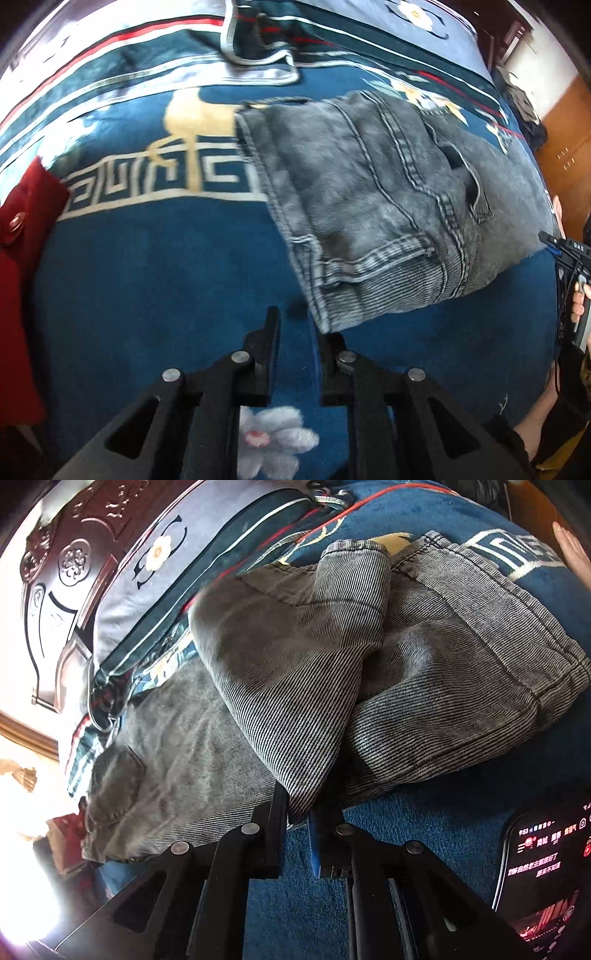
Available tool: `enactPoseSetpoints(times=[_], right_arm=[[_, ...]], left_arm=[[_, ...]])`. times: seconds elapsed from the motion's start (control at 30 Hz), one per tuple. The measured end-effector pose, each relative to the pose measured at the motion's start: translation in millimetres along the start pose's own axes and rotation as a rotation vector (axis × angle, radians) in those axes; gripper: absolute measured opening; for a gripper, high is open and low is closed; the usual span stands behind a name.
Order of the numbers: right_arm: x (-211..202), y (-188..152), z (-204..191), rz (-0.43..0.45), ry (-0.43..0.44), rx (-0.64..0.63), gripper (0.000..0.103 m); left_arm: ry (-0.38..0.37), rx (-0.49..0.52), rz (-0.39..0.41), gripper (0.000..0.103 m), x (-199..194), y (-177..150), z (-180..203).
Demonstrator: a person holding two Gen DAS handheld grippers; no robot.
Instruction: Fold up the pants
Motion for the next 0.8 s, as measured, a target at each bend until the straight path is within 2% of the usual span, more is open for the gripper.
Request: enactPoseSetpoints(times=[0.07, 0.13, 0.23, 0.33, 0.5, 0.67, 0.8], right_arm=[[-8.7, 4.8, 0.5, 0.003, -0.001, 0.0, 0.032], [-23.9, 13.8, -1.8, 0.027, 0.009, -0.024, 0.034], [-47.5, 35.4, 7.0, 0.058, 0.026, -0.038, 0.038], [-68.0, 62.5, 27.3, 0.099, 0.02, -0.034, 0.04], [-88.0, 99.5, 60.0, 0.133, -0.002, -0.072, 0.054], [-87.5, 107.2, 79.6, 0.151, 0.029, -0.072, 0.055], [-78.0, 108.3, 93.0, 0.144, 0.065, -0.036, 0.055]], left_arm=[[0.012, -0.012, 0.019, 0.023, -13.8, -0.8, -2.5], [0.041, -0.02, 0.06, 0.038, -30.9, 1.9, -3.8], [0.056, -0.023, 0.146, 0.04, -58.5, 11.1, 4.0], [0.057, 0.022, 0.207, 0.04, -72.7, 25.1, 28.5], [-0.026, 0.174, 0.226, 0.046, -67.4, 53.8, 116.1], [-0.158, 0.344, 0.207, 0.047, -41.9, 67.9, 234.0], [-0.244, 0.463, 0.162, 0.047, -16.8, 63.7, 316.9]])
Point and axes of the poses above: each gripper's, at about its wrist camera, not at the fingertips, and x roughly the way its jaws point, z to its right, y to its top, the point moved 7 cm from there along x, roughly the way its jaws point, and after that the axes turned 2 degrees about -y, right-handed, at the moved point
